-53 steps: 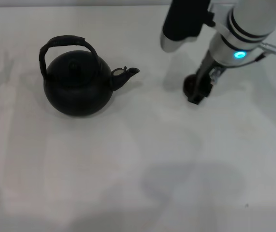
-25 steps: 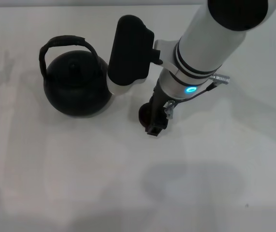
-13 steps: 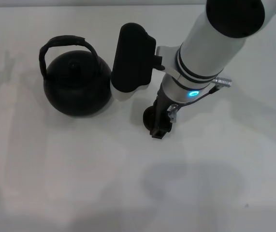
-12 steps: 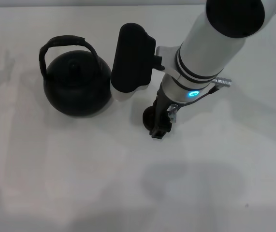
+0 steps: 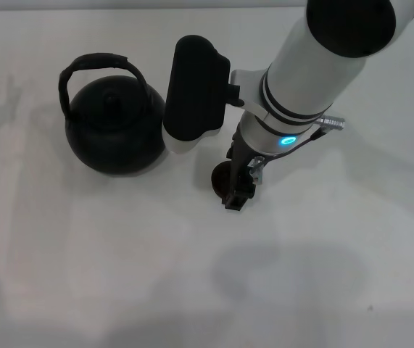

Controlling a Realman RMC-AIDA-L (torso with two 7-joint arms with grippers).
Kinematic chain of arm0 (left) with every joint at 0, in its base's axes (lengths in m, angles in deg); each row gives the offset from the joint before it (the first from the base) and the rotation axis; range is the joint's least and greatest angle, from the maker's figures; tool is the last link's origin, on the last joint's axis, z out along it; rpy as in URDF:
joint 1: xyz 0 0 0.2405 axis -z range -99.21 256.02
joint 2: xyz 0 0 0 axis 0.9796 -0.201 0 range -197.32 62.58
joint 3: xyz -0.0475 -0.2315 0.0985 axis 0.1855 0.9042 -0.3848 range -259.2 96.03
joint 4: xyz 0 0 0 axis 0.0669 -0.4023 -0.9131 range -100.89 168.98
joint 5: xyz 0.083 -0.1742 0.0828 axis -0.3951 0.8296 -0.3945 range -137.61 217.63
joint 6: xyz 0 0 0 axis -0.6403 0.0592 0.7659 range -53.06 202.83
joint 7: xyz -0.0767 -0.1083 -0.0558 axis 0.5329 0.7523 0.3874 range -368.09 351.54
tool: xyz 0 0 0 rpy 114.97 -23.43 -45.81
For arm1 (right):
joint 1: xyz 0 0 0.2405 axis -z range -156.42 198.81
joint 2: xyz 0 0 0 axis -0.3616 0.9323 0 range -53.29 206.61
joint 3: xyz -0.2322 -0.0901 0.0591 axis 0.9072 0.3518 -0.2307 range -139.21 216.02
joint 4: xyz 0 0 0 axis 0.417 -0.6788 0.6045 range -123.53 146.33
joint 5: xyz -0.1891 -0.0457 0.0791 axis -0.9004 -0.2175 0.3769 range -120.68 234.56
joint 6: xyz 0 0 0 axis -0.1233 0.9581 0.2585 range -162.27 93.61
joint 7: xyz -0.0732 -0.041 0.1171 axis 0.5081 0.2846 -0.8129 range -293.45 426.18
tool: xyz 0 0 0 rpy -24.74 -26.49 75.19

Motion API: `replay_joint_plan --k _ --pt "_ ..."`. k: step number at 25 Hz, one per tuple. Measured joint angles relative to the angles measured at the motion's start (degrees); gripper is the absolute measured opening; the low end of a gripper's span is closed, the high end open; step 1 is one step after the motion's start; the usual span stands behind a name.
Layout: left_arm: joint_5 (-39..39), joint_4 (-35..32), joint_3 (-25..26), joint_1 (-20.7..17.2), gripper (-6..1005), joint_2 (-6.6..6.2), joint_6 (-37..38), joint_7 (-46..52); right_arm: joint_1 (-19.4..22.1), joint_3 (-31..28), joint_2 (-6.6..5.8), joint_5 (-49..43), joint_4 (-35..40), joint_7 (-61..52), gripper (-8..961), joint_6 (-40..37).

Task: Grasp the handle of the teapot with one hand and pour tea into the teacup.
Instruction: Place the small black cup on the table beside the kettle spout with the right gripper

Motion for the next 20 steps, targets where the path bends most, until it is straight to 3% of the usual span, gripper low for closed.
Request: replay_joint_plan --k 8,20 --pt "-0.03 0.00 0.00 0.18 849 -0.05 0.00 -0.03 0.90 -2.07 0.00 1.70 0.56 2.97 833 -0.02" --pt "0.07 -0.01 0.04 0.25 848 -0.04 0.00 -0.04 10.58 -8.88 -0.04 3.69 3.80 9.57 851 -6.56"
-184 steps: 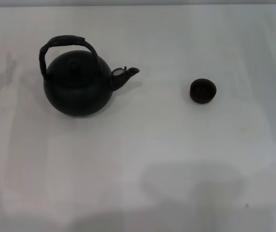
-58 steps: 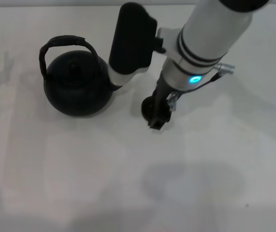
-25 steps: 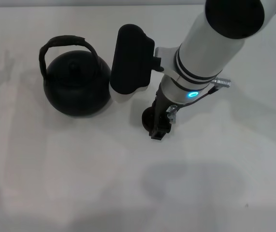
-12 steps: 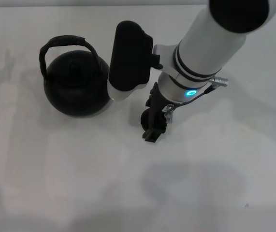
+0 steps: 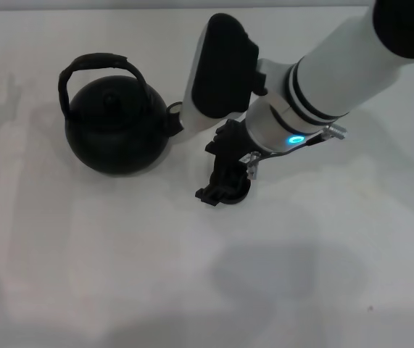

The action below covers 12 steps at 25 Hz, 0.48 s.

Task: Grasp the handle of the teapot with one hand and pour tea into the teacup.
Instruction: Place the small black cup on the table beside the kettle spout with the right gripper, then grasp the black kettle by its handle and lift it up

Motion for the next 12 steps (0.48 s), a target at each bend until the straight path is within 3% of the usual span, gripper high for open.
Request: replay_joint_plan --k 6,12 --pt "0.07 -0.01 1.40 -0.04 848 0.03 0.00 0.06 4.90 -7.99 -0.19 5.83 0.32 7.71 850 0.23" --pt "0.07 -0.02 1.48 -0.36 848 0.09 -0.01 -0.06 10.41 -20.72 -0.53 15.86 -1.48 17.76 850 2.65"
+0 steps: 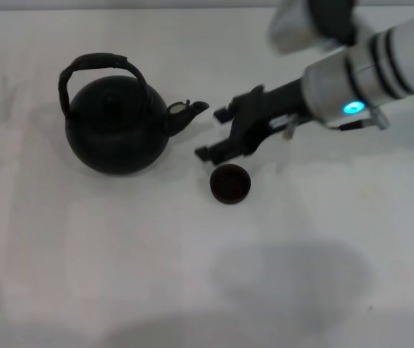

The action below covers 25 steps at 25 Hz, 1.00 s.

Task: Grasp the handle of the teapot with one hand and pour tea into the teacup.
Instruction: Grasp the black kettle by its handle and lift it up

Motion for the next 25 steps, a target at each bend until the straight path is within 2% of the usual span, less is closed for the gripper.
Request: replay_joint_plan --k 6,11,13,18,21,23,25 --pt "0.00 0.02 -0.02 -0.06 848 0.00 0.05 -0.02 3.02 -12.73 -0.05 15.29 -8.80 11.01 849 1.46" --pt "-0.01 -0.07 -0.04 -0.42 847 0.09 0.11 0.03 3.42 -27.56 -0.08 32.36 -26.60 25.64 846 -2.30" --pt "0.00 -0.19 -0.03 -0.64 847 0.09 0.15 0.13 4.19 -31.57 0.12 37.41 -30.44 33.99 845 -5.16" --pt "-0.02 -0.58 -0.03 -1.18 847 0.09 0.19 0.52 6.37 -33.10 0.49 51.22 -34.55 57.91 842 -12.11" --pt "-0.39 -0.73 -0.19 -1.57 847 0.17 0.27 0.56 6.22 -33.44 0.56 65.61 -40.65 77.69 841 -13.45" --pt "-0.75 -0.75 -0.43 -1.93 846 0.22 0.52 0.57 5.85 -33.55 0.58 76.41 -44.93 87.45 841 -13.17" --pt "-1.65 -0.98 -0.57 -2.93 846 0.30 1.93 0.57 6.00 -33.79 0.56 83.34 -46.63 92.81 840 -12.48"
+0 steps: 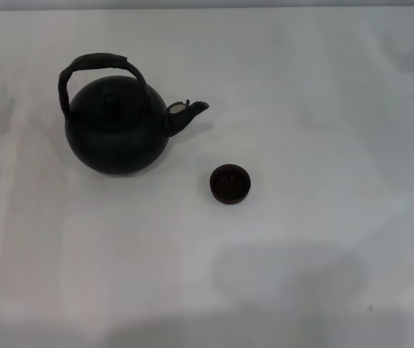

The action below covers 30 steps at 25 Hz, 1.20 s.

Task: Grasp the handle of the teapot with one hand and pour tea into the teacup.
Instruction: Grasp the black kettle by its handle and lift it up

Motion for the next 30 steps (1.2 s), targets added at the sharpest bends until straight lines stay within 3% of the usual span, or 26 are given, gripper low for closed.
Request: replay_joint_plan --k 7,12,16,21,22,30 --pt "-5.61 -1.32 -0.17 -6.46 845 -0.14 6.90 0.23 0.47 -8.45 -0.66 3.49 -0.61 3.68 838 -1.69" --pt "-12.17 -1.27 -0.17 -12.04 845 -0.10 12.40 2.55 0.00 -11.39 -0.74 3.44 -0.44 3.65 838 -3.70" --pt "-19.38 -1.01 -0.17 -13.74 844 -0.24 14.24 4.48 -0.36 -11.90 -0.83 3.47 -0.22 3.62 838 -3.98" --pt "-25.22 -0.36 -0.18 -12.69 844 -0.39 14.25 4.62 -2.04 -11.94 -0.86 3.49 -0.22 3.60 838 -5.07" --pt "-29.14 1.08 -0.15 -10.33 843 -0.41 13.72 4.65 -2.24 -11.95 -0.87 3.49 -0.29 3.59 838 -5.18" --pt "-33.71 3.29 -0.17 -4.55 842 -0.47 9.42 4.37 -2.35 -12.01 -0.85 3.49 -0.45 3.14 838 -5.31"
